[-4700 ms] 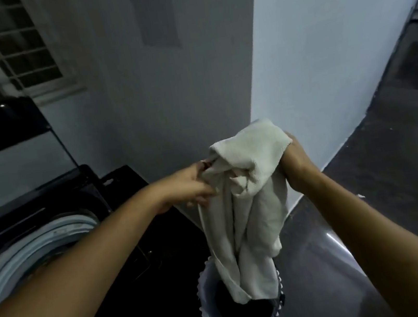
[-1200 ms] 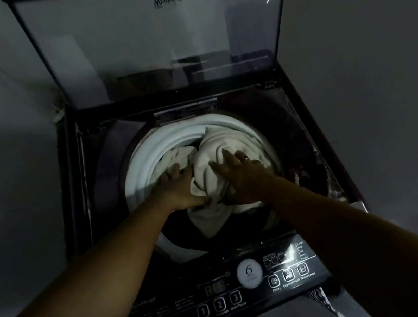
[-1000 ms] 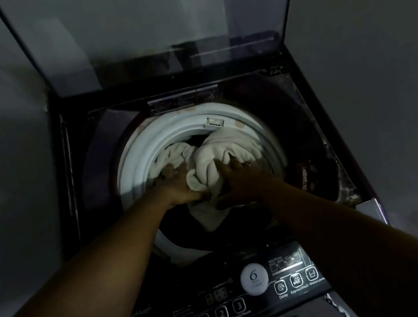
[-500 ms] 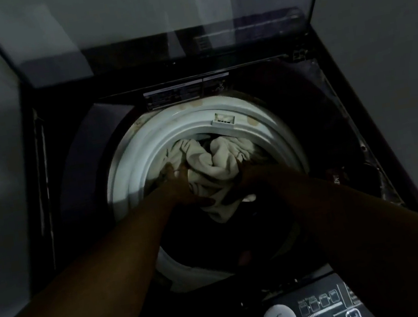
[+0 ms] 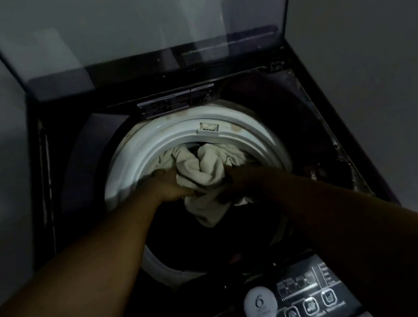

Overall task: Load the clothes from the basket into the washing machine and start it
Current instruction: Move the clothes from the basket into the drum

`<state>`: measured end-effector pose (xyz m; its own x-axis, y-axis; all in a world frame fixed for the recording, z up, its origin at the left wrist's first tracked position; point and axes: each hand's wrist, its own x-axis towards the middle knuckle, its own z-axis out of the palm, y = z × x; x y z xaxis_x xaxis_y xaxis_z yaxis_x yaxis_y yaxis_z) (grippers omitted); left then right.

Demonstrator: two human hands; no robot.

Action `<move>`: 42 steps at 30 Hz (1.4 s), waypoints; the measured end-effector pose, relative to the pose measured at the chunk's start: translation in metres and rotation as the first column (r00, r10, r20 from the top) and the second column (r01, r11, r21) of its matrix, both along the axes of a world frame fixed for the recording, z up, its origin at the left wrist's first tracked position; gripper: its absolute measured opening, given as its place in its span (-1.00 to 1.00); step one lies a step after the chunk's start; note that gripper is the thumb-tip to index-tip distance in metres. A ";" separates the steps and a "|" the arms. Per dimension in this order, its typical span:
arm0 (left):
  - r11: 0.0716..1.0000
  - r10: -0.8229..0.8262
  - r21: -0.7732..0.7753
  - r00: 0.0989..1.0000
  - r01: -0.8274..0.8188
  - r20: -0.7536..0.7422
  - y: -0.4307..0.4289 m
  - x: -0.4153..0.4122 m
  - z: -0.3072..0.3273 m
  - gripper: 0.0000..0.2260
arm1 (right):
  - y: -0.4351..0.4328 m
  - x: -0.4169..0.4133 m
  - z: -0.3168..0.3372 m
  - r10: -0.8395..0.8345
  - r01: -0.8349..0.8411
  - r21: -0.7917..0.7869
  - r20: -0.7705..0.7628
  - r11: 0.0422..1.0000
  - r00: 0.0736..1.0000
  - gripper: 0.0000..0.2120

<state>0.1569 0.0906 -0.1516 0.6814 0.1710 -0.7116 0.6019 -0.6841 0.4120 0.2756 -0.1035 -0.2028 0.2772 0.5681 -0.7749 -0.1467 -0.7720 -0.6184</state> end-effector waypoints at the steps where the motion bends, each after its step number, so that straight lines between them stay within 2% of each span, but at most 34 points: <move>1: 1.000 -0.010 0.010 1.000 0.010 0.022 0.001 0.000 0.003 0.00 | -0.001 -0.002 0.008 0.055 -0.053 -0.023 0.070 0.998 0.996 -0.15; 2: 0.999 -0.037 0.037 0.999 0.036 0.027 -0.001 0.000 0.012 -0.10 | -0.004 -0.004 0.023 0.153 -0.143 -0.066 0.167 0.987 0.974 -0.21; 4: 0.989 -0.113 0.107 0.992 0.106 0.055 -0.006 0.007 0.025 -0.33 | -0.008 -0.005 0.060 0.268 -0.237 -0.132 0.329 0.962 0.905 -0.47; 5: 0.975 -0.160 0.166 0.985 0.147 0.067 -0.007 0.014 0.032 -0.41 | -0.011 -0.002 0.074 0.324 -0.286 -0.151 0.441 0.946 0.837 -0.51; 7: 0.960 -0.181 0.240 0.974 0.145 0.136 -0.015 0.027 0.050 -0.50 | -0.017 0.004 0.110 0.410 -0.374 -0.197 0.626 0.906 0.663 -0.46; 13: 0.967 -0.165 0.250 0.870 0.050 0.465 -0.068 0.067 0.118 -0.45 | -0.062 0.035 0.189 0.286 -0.330 -0.135 0.838 0.934 0.466 -0.44; 18: 0.962 -0.212 0.267 0.785 0.061 0.583 -0.149 0.103 0.156 -0.43 | -0.157 0.067 0.223 0.143 -0.234 -0.062 0.927 0.970 0.346 -0.54; 21: 0.961 -0.249 0.253 0.755 0.113 0.607 -0.219 0.126 0.163 -0.44 | -0.230 0.083 0.217 0.088 -0.128 -0.044 0.930 0.991 0.356 -0.50; 28: 0.926 -0.374 0.182 0.744 0.330 0.553 -0.402 0.171 0.120 -0.45 | -0.406 0.084 0.148 0.108 0.064 -0.171 0.828 0.983 0.550 -0.38; 34: 0.903 -0.424 0.121 0.806 0.413 0.413 -0.507 0.173 0.028 -0.44 | -0.508 0.065 0.063 0.051 0.166 -0.214 0.744 0.963 0.666 -0.37; 42: 0.922 -0.380 0.025 0.893 0.385 0.240 -0.567 0.139 -0.126 -0.55 | -0.575 0.033 -0.073 -0.025 0.212 -0.230 0.620 0.950 0.784 -0.41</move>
